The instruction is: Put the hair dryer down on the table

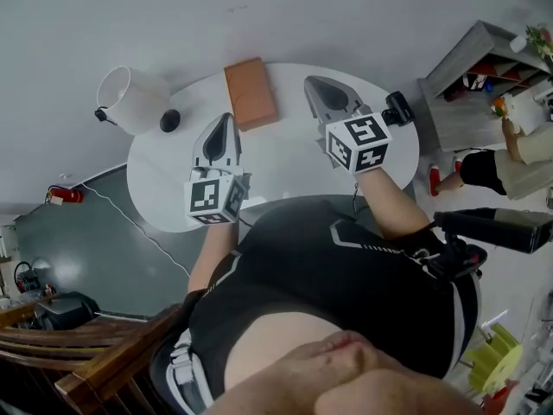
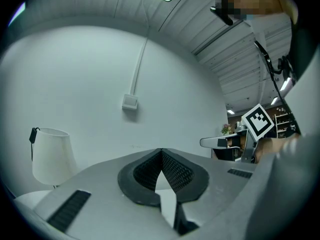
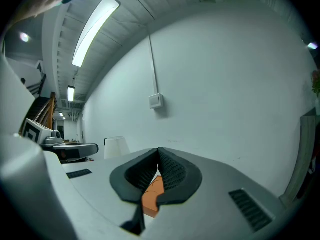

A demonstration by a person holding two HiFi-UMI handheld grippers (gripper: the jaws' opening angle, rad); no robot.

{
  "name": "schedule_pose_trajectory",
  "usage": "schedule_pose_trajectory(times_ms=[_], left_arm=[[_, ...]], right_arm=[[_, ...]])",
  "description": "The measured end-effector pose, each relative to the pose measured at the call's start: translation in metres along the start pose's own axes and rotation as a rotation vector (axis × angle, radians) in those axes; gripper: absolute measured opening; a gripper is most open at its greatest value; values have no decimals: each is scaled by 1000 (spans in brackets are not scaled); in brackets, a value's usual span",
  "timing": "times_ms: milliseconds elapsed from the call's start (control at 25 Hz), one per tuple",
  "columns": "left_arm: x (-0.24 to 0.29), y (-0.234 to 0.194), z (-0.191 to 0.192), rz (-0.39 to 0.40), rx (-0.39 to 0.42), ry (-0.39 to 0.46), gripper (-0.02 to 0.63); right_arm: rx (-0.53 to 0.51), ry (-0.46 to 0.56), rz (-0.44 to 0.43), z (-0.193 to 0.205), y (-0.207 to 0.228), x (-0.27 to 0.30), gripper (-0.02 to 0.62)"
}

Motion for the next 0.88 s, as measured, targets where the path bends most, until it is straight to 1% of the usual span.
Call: schedule_pose_trajectory(times_ms=[880], left_arm=[[1, 9, 4, 16, -6, -7, 32]], right_arm=[[-7, -20, 20, 3, 1, -7, 31]])
Point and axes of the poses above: the fingertips, and each gripper's own axes: x forward along the fingers, y to its right, z out of its underside, the point moved 4 cm from there along -x, backward along the fingers, and after that the axes turned 11 degrees about -z, right-handed, at the moved point
